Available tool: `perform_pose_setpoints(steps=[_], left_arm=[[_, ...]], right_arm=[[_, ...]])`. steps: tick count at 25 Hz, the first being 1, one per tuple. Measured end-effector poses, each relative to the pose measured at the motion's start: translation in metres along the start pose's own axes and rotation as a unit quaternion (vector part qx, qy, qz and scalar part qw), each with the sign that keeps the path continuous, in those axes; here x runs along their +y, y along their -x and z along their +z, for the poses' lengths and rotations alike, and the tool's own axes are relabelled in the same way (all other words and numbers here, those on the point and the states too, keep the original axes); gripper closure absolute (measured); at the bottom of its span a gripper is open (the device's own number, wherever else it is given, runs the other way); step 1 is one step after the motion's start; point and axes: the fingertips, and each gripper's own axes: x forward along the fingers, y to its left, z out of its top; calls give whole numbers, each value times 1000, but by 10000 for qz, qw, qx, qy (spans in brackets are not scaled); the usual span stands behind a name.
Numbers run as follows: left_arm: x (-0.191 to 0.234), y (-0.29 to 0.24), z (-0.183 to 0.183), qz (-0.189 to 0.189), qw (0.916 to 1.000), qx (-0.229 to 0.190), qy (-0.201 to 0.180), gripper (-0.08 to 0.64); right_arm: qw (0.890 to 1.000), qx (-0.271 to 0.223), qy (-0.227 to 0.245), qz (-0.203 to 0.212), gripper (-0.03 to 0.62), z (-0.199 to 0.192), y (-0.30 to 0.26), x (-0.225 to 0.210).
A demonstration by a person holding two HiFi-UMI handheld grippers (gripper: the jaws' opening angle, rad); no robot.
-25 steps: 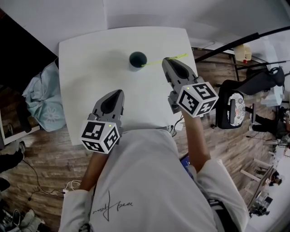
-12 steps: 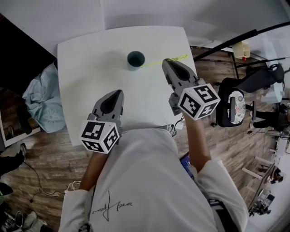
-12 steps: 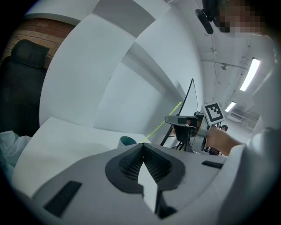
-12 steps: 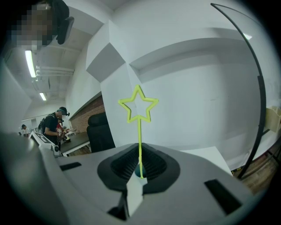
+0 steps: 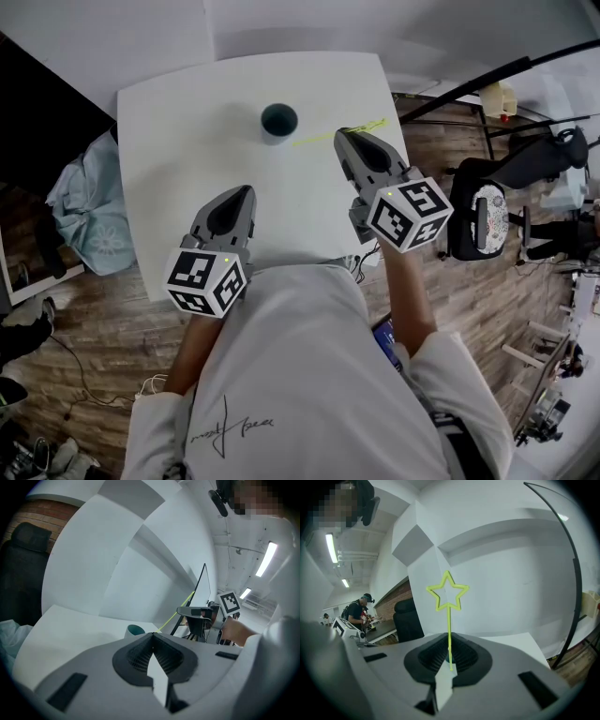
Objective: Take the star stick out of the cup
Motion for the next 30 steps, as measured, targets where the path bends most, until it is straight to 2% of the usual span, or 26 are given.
perform_pose_setpoints(steps=[30], left_arm=[[3, 0, -7, 5, 9999, 124, 42, 552]], right_arm=[[9979, 616, -200, 48, 568, -60, 3, 5]])
